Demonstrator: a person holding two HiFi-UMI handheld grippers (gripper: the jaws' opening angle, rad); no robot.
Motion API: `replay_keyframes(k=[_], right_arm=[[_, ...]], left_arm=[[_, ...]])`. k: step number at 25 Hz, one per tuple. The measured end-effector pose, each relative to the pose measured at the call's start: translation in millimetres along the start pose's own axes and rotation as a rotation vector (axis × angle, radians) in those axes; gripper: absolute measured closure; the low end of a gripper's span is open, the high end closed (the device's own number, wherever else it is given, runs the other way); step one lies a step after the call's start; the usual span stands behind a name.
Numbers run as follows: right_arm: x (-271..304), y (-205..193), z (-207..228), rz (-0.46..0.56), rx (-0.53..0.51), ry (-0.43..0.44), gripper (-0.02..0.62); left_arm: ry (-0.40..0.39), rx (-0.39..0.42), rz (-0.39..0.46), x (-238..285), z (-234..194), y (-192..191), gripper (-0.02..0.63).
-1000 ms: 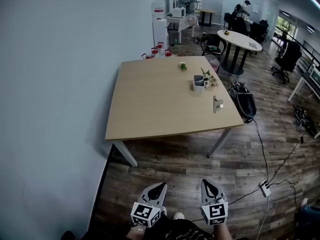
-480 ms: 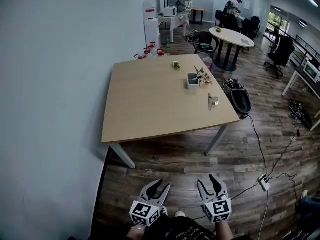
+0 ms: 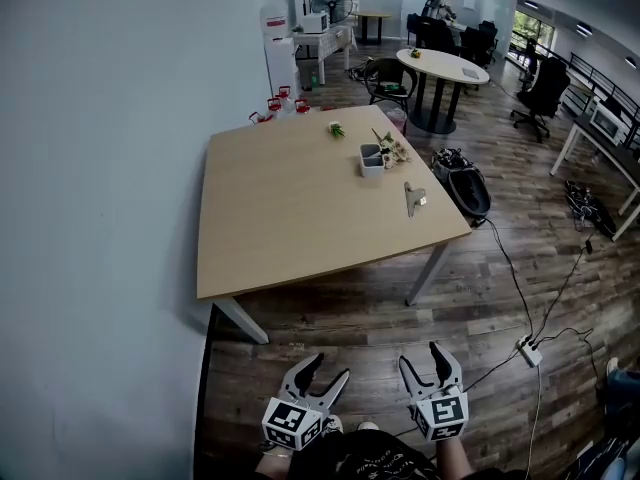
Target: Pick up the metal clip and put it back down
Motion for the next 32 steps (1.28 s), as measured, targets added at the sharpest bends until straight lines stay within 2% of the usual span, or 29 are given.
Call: replay_keyframes(k=[6, 8, 12, 16, 23, 26, 32], right_arm=[[5.3, -3.5, -7.4, 0.004, 0.008, -0.042, 0.321], [8.6, -4.7, -9.2, 0.0, 0.005, -0.045, 0.321], [16.7, -9.3, -9.4, -0.02, 0.003, -0.046, 0.321], [31.4, -17.1, 4.1, -0.032, 0.012, -0.042, 0.321], [70.9, -12.9, 65.1, -0.031, 0.035, -0.026, 0.321], [91.9, -5.0, 103.6, -0.029, 0.036, -0.018, 0.321], [121.6, 7.0, 175.2, -0.026, 0.026, -0.001, 0.321]], left_arm=[[-0.043, 0.005, 0.0, 6.8, -14.7, -0.4, 0.357], [-0.054, 0.016, -0.011, 11.0, -18.9, -1.7, 0.357], [-0.058, -0.015, -0.028, 19.2, -25.9, -8.5, 0.357], [-0.099, -0.016, -0.036, 38.0, -25.4, -14.0, 0.357], [-0.11, -0.026, -0.03, 100.5, -23.5, -1.0, 0.357], [-0.089, -0.045, -0.008, 138.1, -26.6, 15.9, 0.357], [-0.045, -0.029, 0.003, 209.5, -21.3, 40.4, 0.357]])
Point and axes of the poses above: the fingertips, and each gripper's own axes: x forward along the fingers, z to its right, y out of its top, the point moved 5 cm from there along -x, backward along the fingers, and after that the axes turned 6 degrees about y, right-handed, at the moved point
